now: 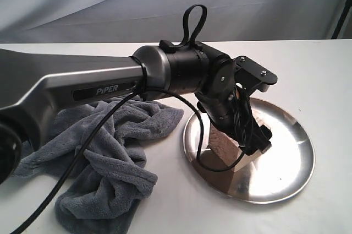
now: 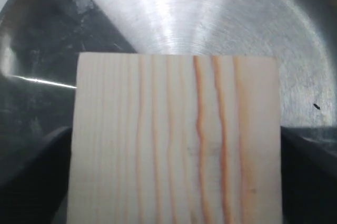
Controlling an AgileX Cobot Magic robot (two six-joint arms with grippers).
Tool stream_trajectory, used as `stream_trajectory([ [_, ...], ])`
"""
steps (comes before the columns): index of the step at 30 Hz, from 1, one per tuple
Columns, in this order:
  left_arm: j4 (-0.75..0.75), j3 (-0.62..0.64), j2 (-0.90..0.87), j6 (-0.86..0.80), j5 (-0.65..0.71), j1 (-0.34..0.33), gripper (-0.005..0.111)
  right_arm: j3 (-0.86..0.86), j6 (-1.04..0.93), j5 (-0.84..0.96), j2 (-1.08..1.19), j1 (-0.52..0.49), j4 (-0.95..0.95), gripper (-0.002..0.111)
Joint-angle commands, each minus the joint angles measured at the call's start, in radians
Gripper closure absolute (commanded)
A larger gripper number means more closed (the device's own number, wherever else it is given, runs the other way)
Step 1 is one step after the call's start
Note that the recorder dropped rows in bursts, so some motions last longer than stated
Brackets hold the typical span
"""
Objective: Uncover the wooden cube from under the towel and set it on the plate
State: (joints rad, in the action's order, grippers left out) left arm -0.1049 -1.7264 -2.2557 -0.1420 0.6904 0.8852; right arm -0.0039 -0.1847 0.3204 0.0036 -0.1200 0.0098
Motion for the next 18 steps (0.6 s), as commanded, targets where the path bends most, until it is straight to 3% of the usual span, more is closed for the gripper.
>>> stream_trajectory([
  [1, -0.003, -0.012, 0.048, 0.01, -0.013, 0.003, 0.017, 0.004, 0.001, 0.0, -0.004, 0.004, -0.004, 0.108],
  [9, 0.014, -0.012, 0.155, 0.009, -0.015, 0.001, 0.018, 0.004, 0.001, 0.0, -0.004, 0.004, -0.004, 0.108],
  [12, 0.041, -0.012, 0.177, 0.006, -0.015, -0.008, 0.024, 0.004, 0.001, 0.0, -0.004, 0.004, -0.004, 0.108],
  [15, 0.105, -0.012, 0.19, 0.014, -0.001, -0.02, 0.043, 0.004, 0.001, 0.0, -0.004, 0.004, -0.004, 0.108],
  [18, 0.11, -0.012, 0.201, 0.015, 0.029, -0.05, 0.072, 0.004, 0.001, 0.0, -0.004, 0.004, -0.004, 0.108],
])
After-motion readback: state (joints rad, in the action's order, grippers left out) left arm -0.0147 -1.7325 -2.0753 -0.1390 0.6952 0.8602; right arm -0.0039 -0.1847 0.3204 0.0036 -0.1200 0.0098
